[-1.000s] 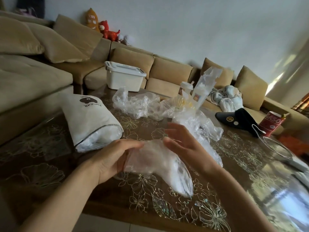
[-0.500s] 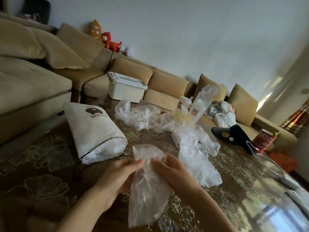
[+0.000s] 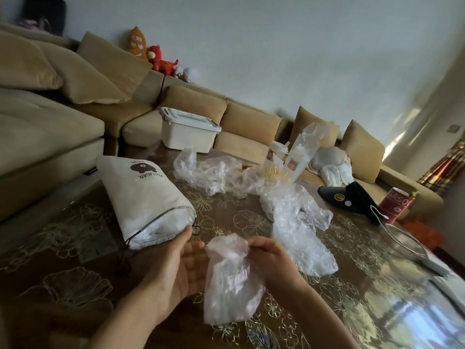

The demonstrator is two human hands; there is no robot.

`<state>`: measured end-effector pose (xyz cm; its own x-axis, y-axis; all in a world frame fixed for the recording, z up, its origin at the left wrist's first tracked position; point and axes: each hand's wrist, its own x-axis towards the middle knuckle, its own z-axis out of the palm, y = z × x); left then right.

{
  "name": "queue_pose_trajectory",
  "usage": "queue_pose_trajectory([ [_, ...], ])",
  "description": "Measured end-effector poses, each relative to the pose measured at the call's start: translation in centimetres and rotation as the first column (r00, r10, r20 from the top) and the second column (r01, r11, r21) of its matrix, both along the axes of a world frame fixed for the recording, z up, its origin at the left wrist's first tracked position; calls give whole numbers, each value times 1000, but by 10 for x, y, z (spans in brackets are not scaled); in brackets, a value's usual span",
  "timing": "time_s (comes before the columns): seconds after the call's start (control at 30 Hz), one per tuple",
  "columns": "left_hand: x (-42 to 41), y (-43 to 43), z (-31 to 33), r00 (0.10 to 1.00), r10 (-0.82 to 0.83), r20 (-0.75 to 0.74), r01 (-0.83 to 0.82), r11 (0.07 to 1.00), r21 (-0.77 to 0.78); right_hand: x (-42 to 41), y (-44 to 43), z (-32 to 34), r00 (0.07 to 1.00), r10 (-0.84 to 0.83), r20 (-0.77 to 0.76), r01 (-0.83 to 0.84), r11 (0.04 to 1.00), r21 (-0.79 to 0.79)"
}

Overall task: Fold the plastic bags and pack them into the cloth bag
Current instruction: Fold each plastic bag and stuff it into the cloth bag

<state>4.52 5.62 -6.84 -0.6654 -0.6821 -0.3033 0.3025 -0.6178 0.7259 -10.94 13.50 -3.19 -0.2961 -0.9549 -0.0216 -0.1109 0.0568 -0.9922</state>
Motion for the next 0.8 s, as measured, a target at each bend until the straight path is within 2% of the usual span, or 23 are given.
queue_pose_trajectory([
  [0.1, -6, -2, -2, 988, -147, 40, 149, 986, -71, 1, 0, -1, 983, -91, -157, 79, 994, -82],
  [0.2, -13, -3, 0, 980, -176, 95, 190, 965, -181, 3, 2, -1, 959, -73, -272, 32, 988, -151],
  [0.3, -14, 3, 1, 953, -300, 35, 301, 936, -181, 3, 4, -2, 932, -39, -361, -26, 985, -172],
  [0.4, -6, 9, 0, 959, -267, 92, 279, 942, -184, -8, 8, 1, 914, 2, -405, -67, 987, -144],
  [0.47, -6, 8, 3, 968, -227, 103, 243, 952, -188, -12, 17, 6, 897, -58, -437, -34, 979, -199],
  [0.5, -6, 7, 5, 975, -197, 106, 213, 961, -175, -11, 22, 8, 843, -92, -529, -43, 970, -237],
  [0.53, -6, 7, 6, 981, -161, 113, 178, 971, -159, -8, 27, 8, 732, -103, -673, -95, 963, -250],
  [0.6, -5, 6, 8, 989, -117, 94, 128, 985, -118, -1, 34, 1, 337, -93, -937, -208, 963, -170],
  [0.63, -5, 6, 9, 990, -113, 80, 121, 987, -102, 0, 35, -6, 143, -114, -983, -256, 955, -148],
  [0.67, -4, 6, 10, 990, -116, 77, 122, 989, -88, 0, 34, -11, 30, -150, -988, -293, 944, -152],
  [0.7, -5, 7, 8, 990, -119, 75, 125, 989, -83, 0, 35, -16, 5, -188, -982, -322, 930, -180],
  [0.8, -8, 9, 5, 991, -99, 89, 107, 991, -85, -2, 31, -21, 160, -287, -944, -358, 875, -327],
])
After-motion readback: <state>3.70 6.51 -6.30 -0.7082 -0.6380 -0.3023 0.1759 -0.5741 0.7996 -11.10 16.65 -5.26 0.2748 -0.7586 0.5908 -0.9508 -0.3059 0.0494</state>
